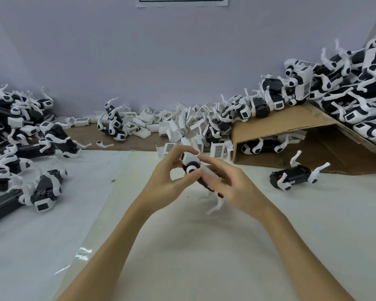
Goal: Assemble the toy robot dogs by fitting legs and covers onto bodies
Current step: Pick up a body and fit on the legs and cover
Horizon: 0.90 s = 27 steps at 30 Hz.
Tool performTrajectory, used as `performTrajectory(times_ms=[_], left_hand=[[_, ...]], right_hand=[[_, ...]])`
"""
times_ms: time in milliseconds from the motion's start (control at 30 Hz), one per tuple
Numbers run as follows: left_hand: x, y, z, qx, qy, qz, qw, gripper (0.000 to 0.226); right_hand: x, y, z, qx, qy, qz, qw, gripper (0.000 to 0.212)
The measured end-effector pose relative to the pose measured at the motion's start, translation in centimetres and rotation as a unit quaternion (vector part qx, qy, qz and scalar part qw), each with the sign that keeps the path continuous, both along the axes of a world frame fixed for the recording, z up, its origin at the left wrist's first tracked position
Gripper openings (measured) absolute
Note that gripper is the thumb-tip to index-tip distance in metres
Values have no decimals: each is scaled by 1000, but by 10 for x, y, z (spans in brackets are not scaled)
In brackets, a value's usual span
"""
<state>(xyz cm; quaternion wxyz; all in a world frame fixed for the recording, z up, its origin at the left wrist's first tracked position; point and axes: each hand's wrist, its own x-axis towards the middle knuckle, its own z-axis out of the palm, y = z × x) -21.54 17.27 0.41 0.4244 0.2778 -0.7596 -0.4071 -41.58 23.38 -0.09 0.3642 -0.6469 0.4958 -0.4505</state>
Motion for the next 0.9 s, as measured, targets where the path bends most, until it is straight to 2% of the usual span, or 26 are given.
performTrajectory(times_ms=[67, 167, 267, 333, 467, 600, 733, 800, 900], left_hand=[[5, -1, 4, 18, 26, -49, 998, 36], [11, -4, 6, 16, 30, -112, 993, 41], [14, -8, 5, 19, -19, -122, 992, 52], [12, -9, 3, 2, -48, -62, 997, 60], [9, -12, -8, -79, -118, 78, 987, 53], [11, -14, -11, -136, -134, 89, 978, 38], [8, -11, -7, -204, -115, 107, 966, 37], [7, -10, -7, -190, -101, 125, 969, 39], [7, -10, -6, -70, -62, 150, 984, 32]], right_hand=[[-13, 1, 4, 45, -74, 49, 995, 39], [-24, 3, 2, 103, -105, 106, 984, 44], [-23, 2, -2, 97, -113, 79, 986, 36], [-19, -1, -5, 24, -49, 0, 998, 20], [-5, -3, -10, -114, 70, -96, 986, 28], [-2, -6, -11, -202, 161, -143, 956, 35], [0, -5, -9, -223, 154, -158, 949, 35], [2, -5, -9, -226, 151, -152, 950, 37], [10, -5, -12, -247, 221, -155, 931, 60]])
